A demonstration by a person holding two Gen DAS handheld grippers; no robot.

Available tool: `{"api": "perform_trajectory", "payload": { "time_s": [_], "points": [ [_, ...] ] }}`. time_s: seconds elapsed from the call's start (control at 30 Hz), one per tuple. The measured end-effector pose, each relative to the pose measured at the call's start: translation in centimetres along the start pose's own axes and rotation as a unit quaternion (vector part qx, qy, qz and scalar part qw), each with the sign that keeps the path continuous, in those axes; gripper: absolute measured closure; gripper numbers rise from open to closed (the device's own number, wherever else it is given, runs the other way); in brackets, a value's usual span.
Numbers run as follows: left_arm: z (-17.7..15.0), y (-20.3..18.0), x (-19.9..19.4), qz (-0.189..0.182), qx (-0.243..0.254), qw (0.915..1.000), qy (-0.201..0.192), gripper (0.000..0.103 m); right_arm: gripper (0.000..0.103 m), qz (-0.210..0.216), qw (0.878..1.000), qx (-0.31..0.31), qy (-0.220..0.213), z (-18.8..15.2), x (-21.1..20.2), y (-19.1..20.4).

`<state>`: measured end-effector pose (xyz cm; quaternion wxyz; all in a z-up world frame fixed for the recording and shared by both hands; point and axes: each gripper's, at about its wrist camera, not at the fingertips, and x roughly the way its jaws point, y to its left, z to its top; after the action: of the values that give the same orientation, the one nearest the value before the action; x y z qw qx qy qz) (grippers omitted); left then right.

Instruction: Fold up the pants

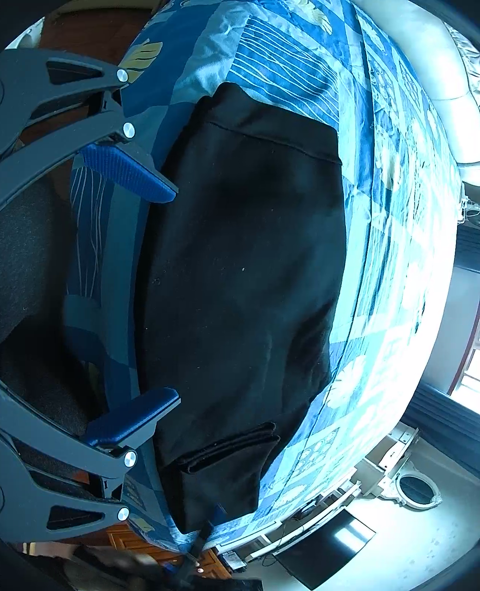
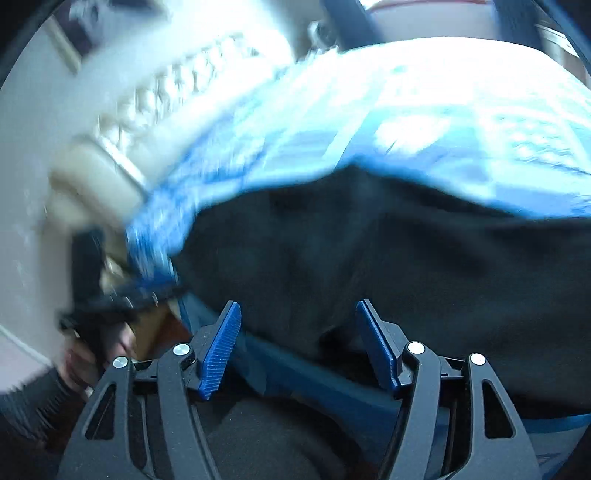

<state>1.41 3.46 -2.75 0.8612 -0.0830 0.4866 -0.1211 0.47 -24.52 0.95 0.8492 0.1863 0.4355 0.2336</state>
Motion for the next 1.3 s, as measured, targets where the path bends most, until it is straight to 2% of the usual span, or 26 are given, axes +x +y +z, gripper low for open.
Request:
{"api": "perform_trajectory", "payload": {
  "time_s": [0.1,0.13,0.2,0.23,0.33,0.37,0.43,0.47,0.5,0.53,0.6,0.73,0.87,1.0,1.23,1.3],
  "points": [
    [0.0,0.0,0.2,-0.003,-0.003,1.0,0.003,0.003,0.038,-0.032,0.992,0.098,-0.07,1.4,-5.4,-7.7],
    [0.0,0.0,0.3,-0.003,-0.002,1.0,0.005,0.003,0.038,-0.045,0.985,0.144,-0.089,1.3,-6.7,-10.9],
    [0.0,-0.1,0.5,-0.003,-0.001,1.0,0.008,0.003,0.038,-0.072,0.97,0.212,-0.097,0.9,-7.6,-15.7],
    [-0.1,-0.2,0.6,-0.004,-0.001,0.9999,0.01,0.003,0.038,-0.071,0.963,0.244,-0.094,0.6,-7.5,-17.9],
    [-0.2,-0.1,0.9,-0.005,-0.003,0.9999,0.016,0.003,0.038,-0.004,0.938,0.334,-0.093,-0.8,-5.9,-23.1],
    [-0.3,-0.1,1.0,-0.005,-0.003,0.9998,0.018,0.003,0.039,0.009,0.933,0.346,-0.094,-0.9,-5.4,-23.7],
    [-0.3,-0.1,1.3,-0.005,-0.005,0.9997,0.023,0.003,0.051,0.024,0.929,0.358,-0.088,-1.0,-4.3,-24.7],
    [-0.4,-0.1,1.3,-0.006,-0.006,0.9997,0.024,0.003,0.064,0.022,0.929,0.36,-0.078,-0.9,-3.5,-25.1],
    [-0.4,-0.1,1.4,-0.006,-0.007,0.9996,0.026,0.003,0.073,0.01,0.93,0.361,-0.066,-0.9,-2.8,-25.4],
    [-0.5,-0.1,1.5,-0.007,-0.009,0.9995,0.028,0.003,0.077,-0.002,0.932,0.358,-0.055,-1.0,-2.3,-25.7],
    [-0.5,0.0,1.6,-0.011,-0.014,0.9993,0.032,0.003,0.08,0.001,0.93,0.362,-0.055,-1.3,-1.9,-26.1],
    [-0.5,0.3,1.8,-0.018,-0.024,0.9989,0.036,0.003,0.081,0.006,0.93,0.364,-0.06,-1.5,-2.2,-26.0],
    [-0.5,0.4,1.5,-0.013,-0.022,0.9992,0.032,0.003,0.069,0.046,0.918,0.387,-0.07,-3.4,-3.9,-26.1],
    [-0.4,0.4,1.0,-0.018,-0.023,0.9992,0.026,0.003,0.06,0.069,0.916,0.388,-0.076,-6.3,-6.0,-25.2],
    [-0.4,0.3,0.9,-0.02,-0.019,0.9993,0.026,0.003,0.059,0.077,0.913,0.396,-0.058,-10.9,-7.2,-24.3],
    [-0.5,0.1,0.8,-0.018,-0.016,0.9994,0.024,0.003,0.067,0.061,0.916,0.392,-0.055,-10.7,-6.9,-24.6]
  ]
}}
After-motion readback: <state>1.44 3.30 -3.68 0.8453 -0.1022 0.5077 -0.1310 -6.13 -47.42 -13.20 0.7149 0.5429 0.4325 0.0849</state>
